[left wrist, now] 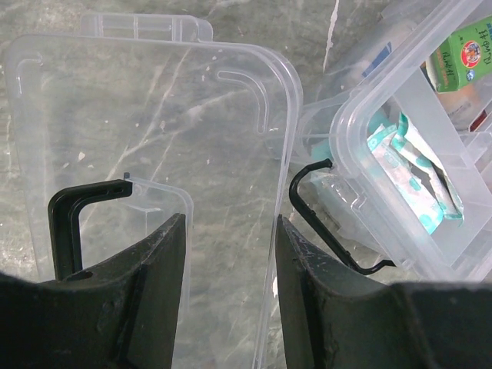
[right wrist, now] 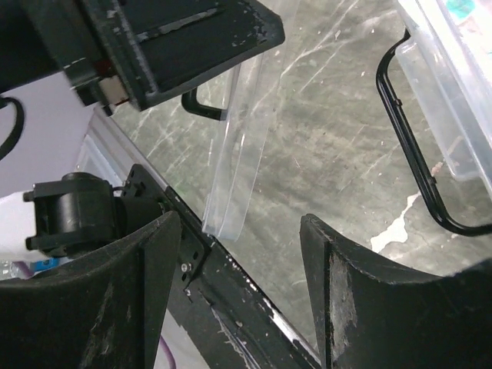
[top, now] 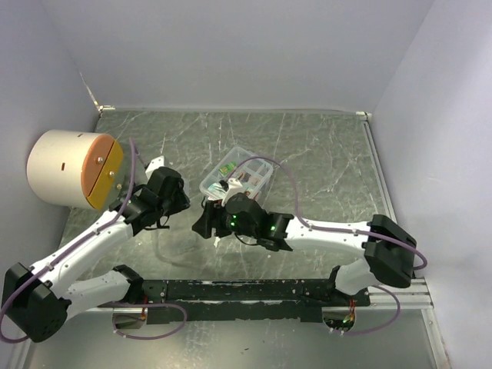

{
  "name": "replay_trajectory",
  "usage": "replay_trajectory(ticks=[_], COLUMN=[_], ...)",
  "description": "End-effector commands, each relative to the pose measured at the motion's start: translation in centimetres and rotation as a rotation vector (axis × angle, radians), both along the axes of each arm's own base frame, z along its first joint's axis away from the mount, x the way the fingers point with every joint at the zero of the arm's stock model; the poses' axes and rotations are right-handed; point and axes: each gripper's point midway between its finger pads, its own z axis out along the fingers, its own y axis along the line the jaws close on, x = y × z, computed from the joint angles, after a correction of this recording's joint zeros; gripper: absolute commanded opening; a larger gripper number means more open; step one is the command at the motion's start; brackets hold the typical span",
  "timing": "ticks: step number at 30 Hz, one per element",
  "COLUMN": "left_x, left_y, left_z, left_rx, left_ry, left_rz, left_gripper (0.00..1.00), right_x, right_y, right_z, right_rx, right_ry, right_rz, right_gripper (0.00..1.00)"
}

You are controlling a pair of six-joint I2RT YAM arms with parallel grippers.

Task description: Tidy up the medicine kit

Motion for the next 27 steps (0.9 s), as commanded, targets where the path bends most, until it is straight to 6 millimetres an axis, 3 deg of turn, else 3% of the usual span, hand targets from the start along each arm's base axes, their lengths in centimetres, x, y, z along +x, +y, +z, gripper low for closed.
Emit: replay_trajectory(ticks=[1,9,14,27], left_x=[-0.2,-0.5,-0.6,-0.8], left_y=[1.1,1.2,1.2,1.2], left_z=[0.5,1.2,1.4,3.6], left_rx=[-0.012,-0.031,-0.041,-0.087], left_ry=[-0.021,-0.036,-0.037,-0.081], left_rz=[0.061,0.064,0.064,0.070], left_gripper=[0.44,0.44,0.44,0.44], right_x=[0.4,0.2,0.5,0.4], right_y=[1.8,4.2,5.0,6.3], right_z=[0.7,0.5,-0.8,-0.6], right_rx=[0.030,0.029,-0.008,0.022], right_ry=[0.002,0.001,0.035,0.069], right_rz=[0.001,0.075,0.068,0.082], right_gripper=[0.63,0.64,0.61,0.31])
